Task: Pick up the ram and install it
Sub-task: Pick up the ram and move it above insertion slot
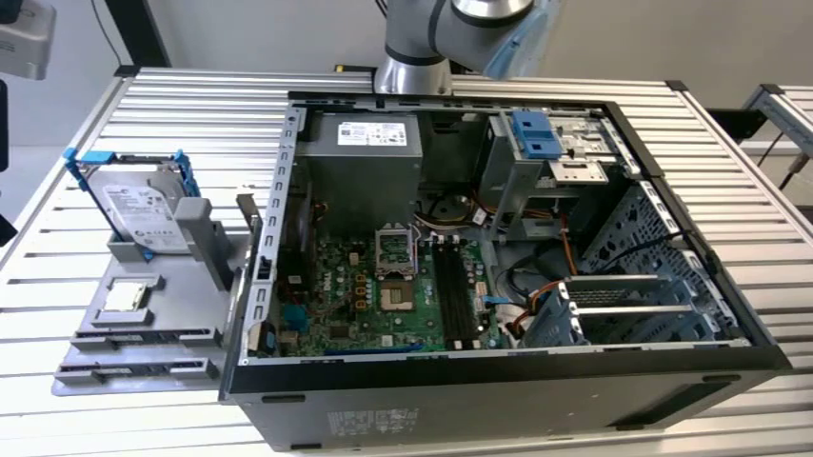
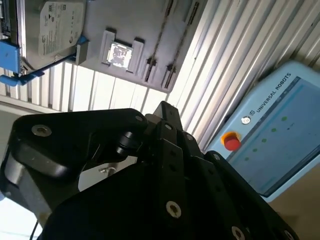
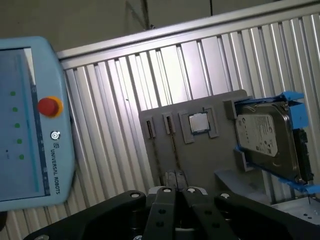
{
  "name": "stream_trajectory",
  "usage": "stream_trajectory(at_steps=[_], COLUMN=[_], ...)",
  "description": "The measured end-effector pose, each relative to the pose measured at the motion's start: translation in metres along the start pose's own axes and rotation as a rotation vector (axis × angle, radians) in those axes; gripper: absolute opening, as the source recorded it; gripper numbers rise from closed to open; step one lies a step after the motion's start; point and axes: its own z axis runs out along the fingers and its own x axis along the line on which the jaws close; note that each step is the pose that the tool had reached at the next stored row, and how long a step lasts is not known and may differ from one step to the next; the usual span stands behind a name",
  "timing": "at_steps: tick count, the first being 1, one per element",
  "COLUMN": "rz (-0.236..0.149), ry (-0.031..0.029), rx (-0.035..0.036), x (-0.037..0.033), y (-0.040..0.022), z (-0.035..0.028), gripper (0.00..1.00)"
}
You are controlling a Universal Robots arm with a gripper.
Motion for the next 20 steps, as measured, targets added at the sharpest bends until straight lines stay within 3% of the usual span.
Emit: stream_trajectory(at_steps=[20], rz=[-0.042], ry=[0.0020], rx=[-0.0008], x=[0.0000], y=[0.0000], z=[0.0001], gripper=[0.00])
